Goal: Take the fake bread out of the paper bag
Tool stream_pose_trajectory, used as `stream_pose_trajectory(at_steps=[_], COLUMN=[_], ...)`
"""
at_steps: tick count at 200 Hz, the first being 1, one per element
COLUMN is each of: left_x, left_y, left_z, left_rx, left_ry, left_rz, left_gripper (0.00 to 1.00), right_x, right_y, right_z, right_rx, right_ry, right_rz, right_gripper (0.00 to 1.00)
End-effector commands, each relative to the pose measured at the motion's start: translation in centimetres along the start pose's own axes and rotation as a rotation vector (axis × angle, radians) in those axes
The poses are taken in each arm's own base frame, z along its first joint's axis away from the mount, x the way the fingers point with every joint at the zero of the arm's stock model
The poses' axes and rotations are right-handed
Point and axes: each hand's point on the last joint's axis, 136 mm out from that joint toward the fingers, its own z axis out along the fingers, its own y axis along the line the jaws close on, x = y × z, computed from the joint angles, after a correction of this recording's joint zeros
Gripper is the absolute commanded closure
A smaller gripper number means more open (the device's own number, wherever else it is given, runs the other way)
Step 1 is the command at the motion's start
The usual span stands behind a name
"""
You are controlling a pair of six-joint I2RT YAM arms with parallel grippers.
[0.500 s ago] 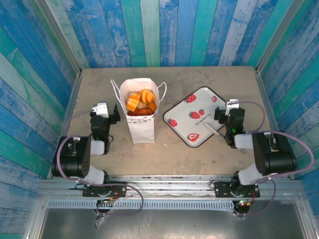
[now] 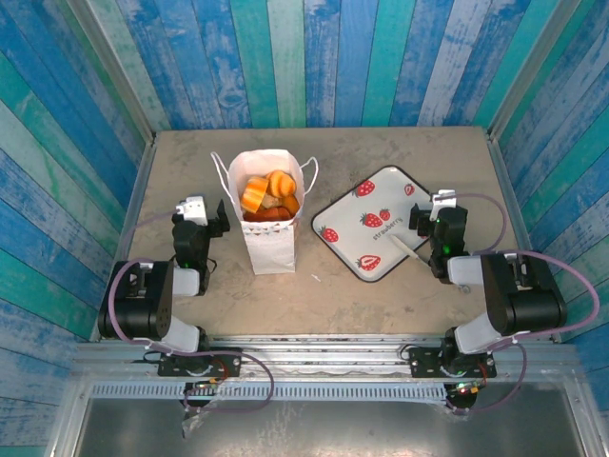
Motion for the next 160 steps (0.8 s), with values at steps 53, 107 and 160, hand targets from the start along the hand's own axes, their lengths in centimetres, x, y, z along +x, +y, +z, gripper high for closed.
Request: stream_pose_trajectory(at_steps=[53, 107, 160], left_x=[0.4, 0.3, -0.8], left_y=[-0.1, -0.1, -0.2], left_z=[0.4, 0.4, 0.8], left_rx=[-0.001, -0.001, 0.0], left_ry=[0.014, 0.012, 0.029], left_rz=[0.012, 0.012, 0.007], left_gripper=[0.06, 0.06, 0.06], right_x=[-1.0, -0.9, -1.0], right_y=[0.1, 0.1, 0.1], right_z=[0.1, 0.1, 0.0], right_rx=[0.002, 0.001, 0.001], right_ry=[-0.021, -0.019, -0.023], right_rz=[-0.007, -0.006, -0.006], right_gripper=[0.0, 0.0, 0.0])
